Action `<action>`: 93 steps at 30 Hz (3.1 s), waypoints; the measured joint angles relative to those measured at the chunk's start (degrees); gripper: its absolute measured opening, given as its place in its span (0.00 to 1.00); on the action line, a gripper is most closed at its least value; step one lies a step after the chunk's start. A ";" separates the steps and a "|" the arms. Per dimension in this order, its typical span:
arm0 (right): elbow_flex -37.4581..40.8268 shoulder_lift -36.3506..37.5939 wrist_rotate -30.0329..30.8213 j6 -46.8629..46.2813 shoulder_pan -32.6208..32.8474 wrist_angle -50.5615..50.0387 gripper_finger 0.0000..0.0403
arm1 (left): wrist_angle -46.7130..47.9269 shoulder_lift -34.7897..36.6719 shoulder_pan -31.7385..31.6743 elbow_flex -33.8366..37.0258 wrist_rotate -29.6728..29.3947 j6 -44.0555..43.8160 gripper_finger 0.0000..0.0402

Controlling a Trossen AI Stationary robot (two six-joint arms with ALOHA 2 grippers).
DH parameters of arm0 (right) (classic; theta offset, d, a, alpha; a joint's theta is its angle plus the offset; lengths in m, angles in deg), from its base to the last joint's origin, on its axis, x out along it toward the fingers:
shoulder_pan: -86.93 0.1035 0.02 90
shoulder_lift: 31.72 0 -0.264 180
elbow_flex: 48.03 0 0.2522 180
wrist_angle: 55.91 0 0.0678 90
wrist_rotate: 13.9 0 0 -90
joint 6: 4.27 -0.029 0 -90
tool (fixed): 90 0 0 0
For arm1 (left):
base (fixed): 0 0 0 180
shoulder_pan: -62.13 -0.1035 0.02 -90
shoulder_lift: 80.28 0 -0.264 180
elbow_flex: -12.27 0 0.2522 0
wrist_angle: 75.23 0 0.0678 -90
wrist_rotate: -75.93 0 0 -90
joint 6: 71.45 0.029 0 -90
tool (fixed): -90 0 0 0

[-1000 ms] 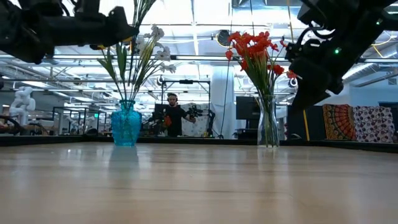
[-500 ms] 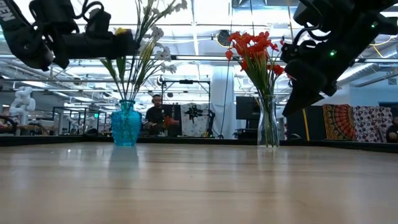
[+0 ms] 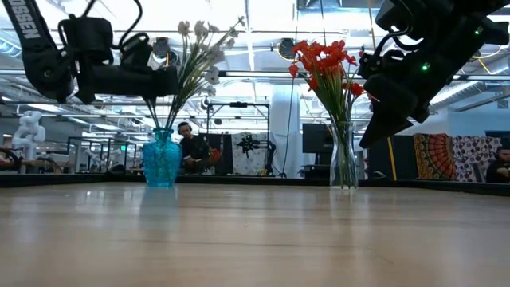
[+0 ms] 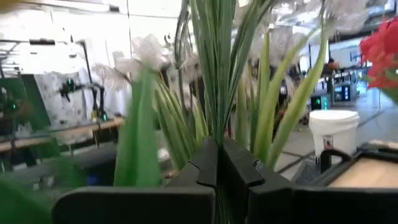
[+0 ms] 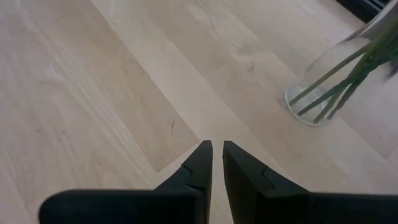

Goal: Sort flowers into vase by color
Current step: Put the white flowers into the blue vase, then return to Home Position

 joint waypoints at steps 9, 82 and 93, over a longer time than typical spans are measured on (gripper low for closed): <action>0.00 0.00 -0.11 0.02 0.00 -0.04 0.08 | -0.09 -4.44 -0.54 0.85 -0.20 -6.15 0.02; 0.00 0.04 1.38 0.00 -0.02 2.95 0.08 | -2.06 0.49 20.42 9.70 -23.06 -2.78 0.37; 0.00 0.04 1.44 0.37 -0.58 2.93 0.08 | -0.84 1.14 35.53 9.70 -18.69 -3.26 0.37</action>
